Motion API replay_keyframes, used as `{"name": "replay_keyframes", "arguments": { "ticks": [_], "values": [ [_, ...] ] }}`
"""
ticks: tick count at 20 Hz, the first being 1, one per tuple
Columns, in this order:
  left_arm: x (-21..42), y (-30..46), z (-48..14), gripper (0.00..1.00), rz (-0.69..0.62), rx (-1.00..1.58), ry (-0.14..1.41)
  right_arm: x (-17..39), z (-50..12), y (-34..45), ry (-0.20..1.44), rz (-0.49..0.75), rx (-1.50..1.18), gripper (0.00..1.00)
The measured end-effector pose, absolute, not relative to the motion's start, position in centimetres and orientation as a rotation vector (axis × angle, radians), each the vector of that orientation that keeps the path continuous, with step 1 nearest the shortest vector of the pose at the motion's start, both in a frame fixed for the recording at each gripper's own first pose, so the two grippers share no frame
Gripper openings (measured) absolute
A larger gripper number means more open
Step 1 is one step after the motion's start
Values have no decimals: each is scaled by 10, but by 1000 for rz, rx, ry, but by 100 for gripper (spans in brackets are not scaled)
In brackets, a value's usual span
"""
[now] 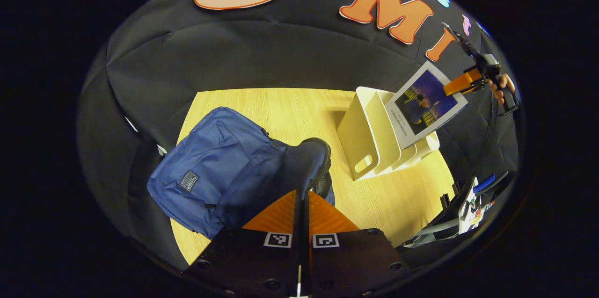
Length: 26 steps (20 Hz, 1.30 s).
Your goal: Open the schoolbag, grab two books from the bookshelf and put them into the schoolbag.
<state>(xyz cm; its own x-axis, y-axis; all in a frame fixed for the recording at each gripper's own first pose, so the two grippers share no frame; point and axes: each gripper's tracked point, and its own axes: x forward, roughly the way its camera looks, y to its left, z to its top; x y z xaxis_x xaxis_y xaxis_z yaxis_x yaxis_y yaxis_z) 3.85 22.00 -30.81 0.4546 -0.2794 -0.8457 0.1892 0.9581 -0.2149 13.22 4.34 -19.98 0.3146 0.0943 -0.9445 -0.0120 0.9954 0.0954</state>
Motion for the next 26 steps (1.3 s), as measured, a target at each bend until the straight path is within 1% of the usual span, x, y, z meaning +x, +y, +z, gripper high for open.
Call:
{"name": "replay_keyframes", "arguments": {
  "ticks": [5, 10, 12, 14, 17, 18, 19, 26],
  "values": [
    [39, 222, -304, 2, -280, -84, 1052, 114, -150, 48, 1139, 132, 232, 28],
    [45, 226, -299, 2, -261, -82, 1041, 93, -130, 62, 1063, 173, 434, 28],
    [49, 230, -295, 2, -253, -83, 1035, 90, -138, 73, 1053, 201, 509, 27],
    [54, 236, -289, 2, -245, -73, 1022, 77, -147, 84, 1057, 250, 560, 27],
    [55, 243, -283, 2, -239, -70, 1011, 58, -158, 96, 1058, 285, 635, 27],
    [55, 243, -281, 7, -240, -73, 1008, 53, -160, 96, 1050, 284, 658, 27],
    [55, 244, -281, 2, -239, -73, 1008, 51, -164, 97, 1038, 283, 684, 27],
    [58, 248, -274, 2, -229, -83, 1004, 13, -204, 130, 1029, 314, 863, 27]
  ]
}}
